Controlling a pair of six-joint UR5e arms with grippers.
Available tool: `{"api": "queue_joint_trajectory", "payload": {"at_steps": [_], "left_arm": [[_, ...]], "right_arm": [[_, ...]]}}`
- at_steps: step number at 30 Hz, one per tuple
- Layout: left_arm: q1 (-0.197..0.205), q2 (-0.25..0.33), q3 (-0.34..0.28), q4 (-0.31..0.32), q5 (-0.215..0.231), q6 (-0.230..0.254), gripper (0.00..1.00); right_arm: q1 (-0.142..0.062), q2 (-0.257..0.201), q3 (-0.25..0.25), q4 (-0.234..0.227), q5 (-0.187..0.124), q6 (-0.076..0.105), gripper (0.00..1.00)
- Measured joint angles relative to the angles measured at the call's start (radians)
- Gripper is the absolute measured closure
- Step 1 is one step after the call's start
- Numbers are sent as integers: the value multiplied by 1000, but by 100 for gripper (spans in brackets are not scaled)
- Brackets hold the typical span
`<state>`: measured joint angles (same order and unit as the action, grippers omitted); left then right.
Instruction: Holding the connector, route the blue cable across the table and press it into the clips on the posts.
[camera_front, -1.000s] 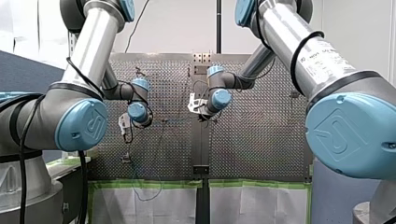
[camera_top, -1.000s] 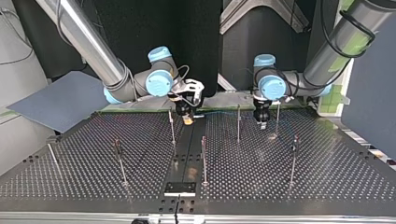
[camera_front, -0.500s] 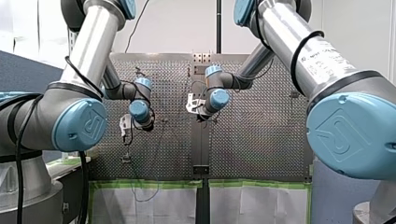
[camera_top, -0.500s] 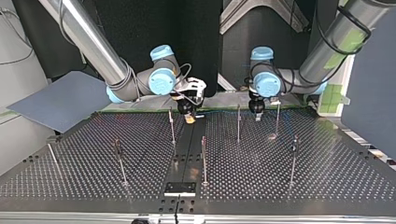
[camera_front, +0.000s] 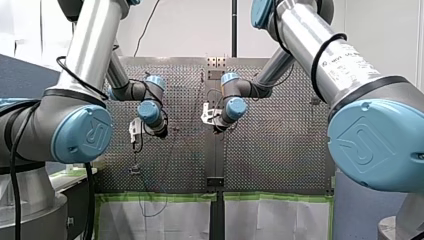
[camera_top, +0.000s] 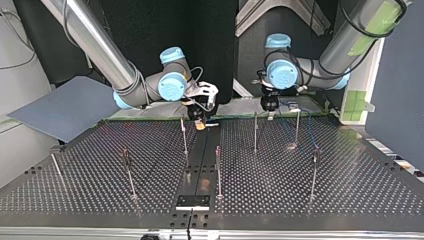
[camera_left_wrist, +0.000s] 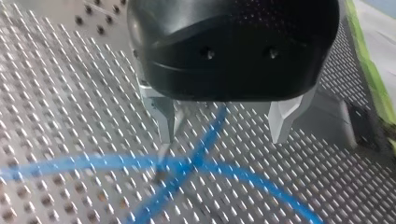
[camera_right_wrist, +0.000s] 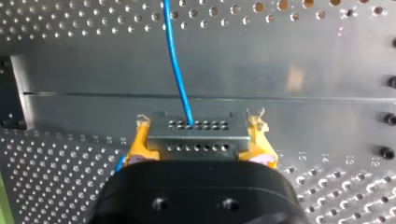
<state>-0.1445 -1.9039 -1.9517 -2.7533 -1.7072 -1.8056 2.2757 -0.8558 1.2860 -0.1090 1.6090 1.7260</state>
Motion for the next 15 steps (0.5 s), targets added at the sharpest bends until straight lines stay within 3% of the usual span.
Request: {"api": "queue_joint_trajectory", "payload": {"at_steps": [6, 15], "left_arm": [[-18, 46, -9, 41, 12, -26, 0], [-52, 56, -39, 8, -23, 4, 0]], "right_arm": [[-1, 1, 1, 0, -3, 0, 100], [-4, 2, 1, 0, -3, 0, 100]]}}
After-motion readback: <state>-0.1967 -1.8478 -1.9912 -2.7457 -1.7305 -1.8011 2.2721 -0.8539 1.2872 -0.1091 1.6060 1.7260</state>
